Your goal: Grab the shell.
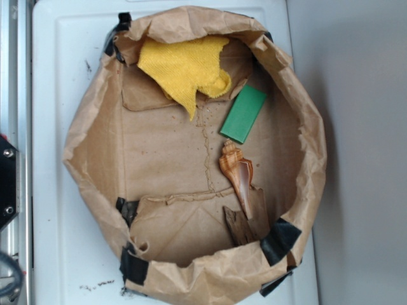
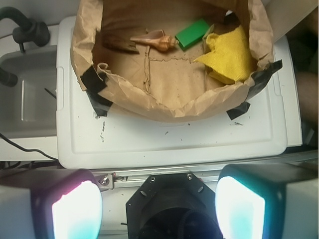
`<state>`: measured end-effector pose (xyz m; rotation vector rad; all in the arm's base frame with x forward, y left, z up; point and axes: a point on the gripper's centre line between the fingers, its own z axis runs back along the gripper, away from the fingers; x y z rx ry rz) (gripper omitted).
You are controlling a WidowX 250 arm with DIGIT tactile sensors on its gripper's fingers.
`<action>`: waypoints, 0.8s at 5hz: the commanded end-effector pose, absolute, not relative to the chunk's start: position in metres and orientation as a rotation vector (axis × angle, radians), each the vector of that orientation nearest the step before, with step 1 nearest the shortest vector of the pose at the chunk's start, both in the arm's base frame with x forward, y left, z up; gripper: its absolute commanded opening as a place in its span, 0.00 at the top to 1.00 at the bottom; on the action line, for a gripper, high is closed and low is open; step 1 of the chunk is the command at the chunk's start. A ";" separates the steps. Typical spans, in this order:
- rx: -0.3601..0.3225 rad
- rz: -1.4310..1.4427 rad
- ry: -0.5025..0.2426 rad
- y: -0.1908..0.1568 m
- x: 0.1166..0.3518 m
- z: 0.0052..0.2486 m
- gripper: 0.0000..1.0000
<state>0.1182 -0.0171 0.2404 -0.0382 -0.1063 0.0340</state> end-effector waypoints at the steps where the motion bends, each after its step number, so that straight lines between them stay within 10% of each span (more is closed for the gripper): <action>1: -0.085 0.079 -0.141 -0.009 0.208 0.246 0.00; 4: -0.249 0.648 -0.182 0.017 0.271 0.237 0.00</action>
